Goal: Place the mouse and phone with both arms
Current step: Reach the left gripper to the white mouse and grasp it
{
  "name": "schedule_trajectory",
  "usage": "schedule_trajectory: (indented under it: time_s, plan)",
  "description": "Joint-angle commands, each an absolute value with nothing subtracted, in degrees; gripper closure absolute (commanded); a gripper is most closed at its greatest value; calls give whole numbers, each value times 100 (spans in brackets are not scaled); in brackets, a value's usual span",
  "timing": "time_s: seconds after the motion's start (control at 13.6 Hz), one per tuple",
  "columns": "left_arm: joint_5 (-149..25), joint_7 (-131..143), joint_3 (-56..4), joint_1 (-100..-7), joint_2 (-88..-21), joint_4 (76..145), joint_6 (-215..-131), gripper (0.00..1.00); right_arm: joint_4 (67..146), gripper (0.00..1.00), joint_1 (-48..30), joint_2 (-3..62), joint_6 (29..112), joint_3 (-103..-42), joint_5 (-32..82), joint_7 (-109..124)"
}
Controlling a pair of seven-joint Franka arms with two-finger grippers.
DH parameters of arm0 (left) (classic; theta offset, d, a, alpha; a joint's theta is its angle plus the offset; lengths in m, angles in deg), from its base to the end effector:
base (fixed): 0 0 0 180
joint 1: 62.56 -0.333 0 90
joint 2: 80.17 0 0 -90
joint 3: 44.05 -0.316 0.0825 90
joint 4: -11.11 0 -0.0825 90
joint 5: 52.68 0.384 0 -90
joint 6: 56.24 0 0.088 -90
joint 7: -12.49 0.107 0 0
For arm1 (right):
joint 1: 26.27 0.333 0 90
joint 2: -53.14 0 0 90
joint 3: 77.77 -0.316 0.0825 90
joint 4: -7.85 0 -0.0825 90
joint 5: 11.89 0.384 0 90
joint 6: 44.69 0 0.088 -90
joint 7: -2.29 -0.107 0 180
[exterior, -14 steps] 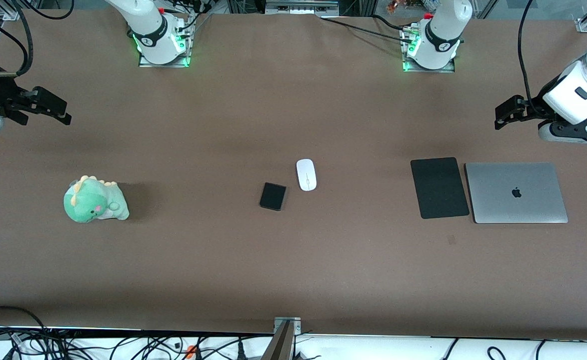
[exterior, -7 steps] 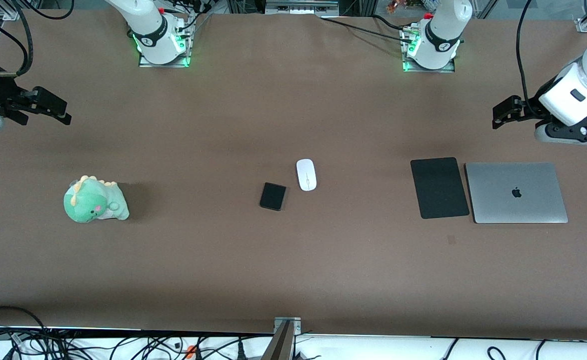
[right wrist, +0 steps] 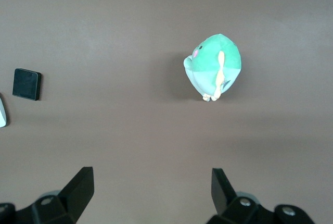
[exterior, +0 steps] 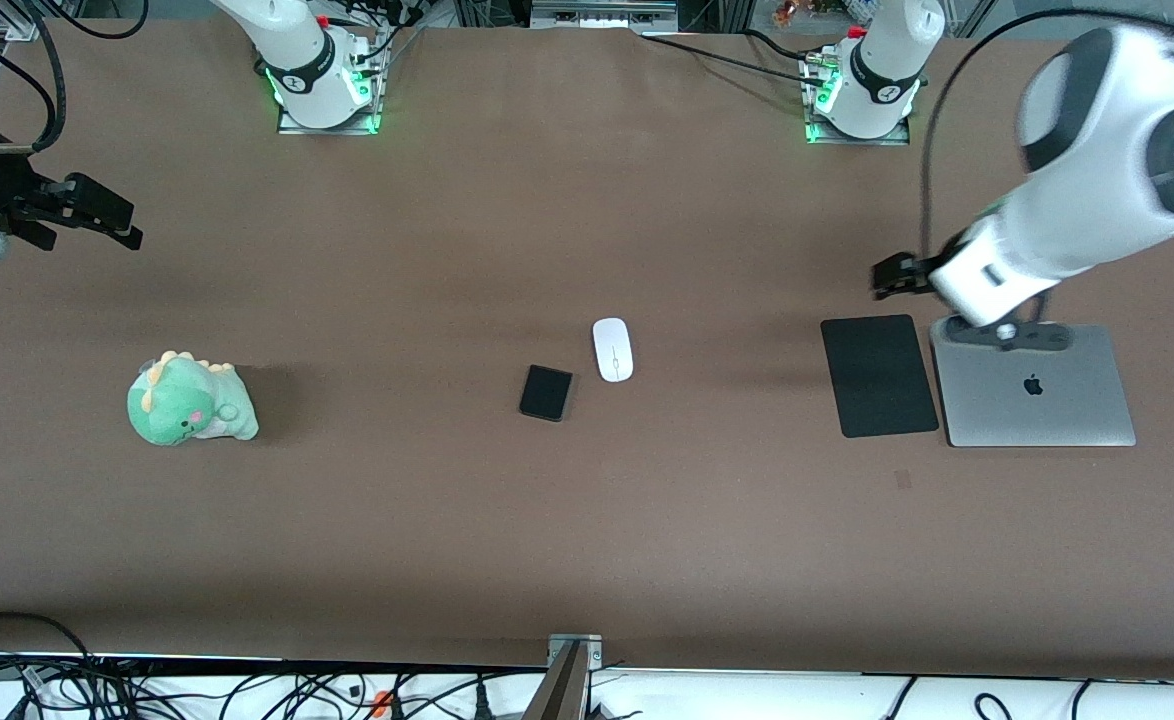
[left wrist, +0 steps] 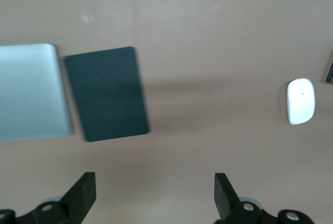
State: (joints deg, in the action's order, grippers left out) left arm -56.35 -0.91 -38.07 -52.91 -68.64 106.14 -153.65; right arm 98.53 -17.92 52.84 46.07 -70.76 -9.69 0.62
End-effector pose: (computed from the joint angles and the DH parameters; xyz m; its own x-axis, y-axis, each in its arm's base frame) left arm 0.5825 -0.1648 0.4771 0.9845 -0.0286 -0.1731 -0.0214 -0.9988 0.0432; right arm 0.5568 0.0173 0.6172 1.0000 -0.0062 -0.0049 -0.0064 -0.9993 -0.0376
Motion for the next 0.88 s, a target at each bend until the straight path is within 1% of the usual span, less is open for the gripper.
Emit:
schedule_trajectory:
  time_s: [0.0,0.15,0.37,0.51,0.66,0.81]
  plan:
    - [-5620,-1051,-3834,-4448,-6305,10454,-15800,0,9750,0,-1853,5252,4575,-7118,-995,123]
    - [-5480,-1527,-3834,-3824,-5735,10454,-16519,0,9750,0,-1844,5252,4575,-7118,-995,123]
    - [-5471,-2597,-3834,-3243,-4777,10445,-18257,0,9750,0,-1853,5252,4575,-7118,-995,123]
    - [-5436,-3118,-3912,-2830,-4092,10306,-19208,0,9750,0,-1845,5252,4575,-7118,-995,123]
    - [-5016,-3259,-3913,-2697,-3668,10068,-19379,0,9750,0,-1844,5252,4575,-7118,-995,123]
    - [-4899,-3584,-3913,-2565,-3544,10023,-19397,0,9750,0,-1844,5252,4575,-7118,-995,123]
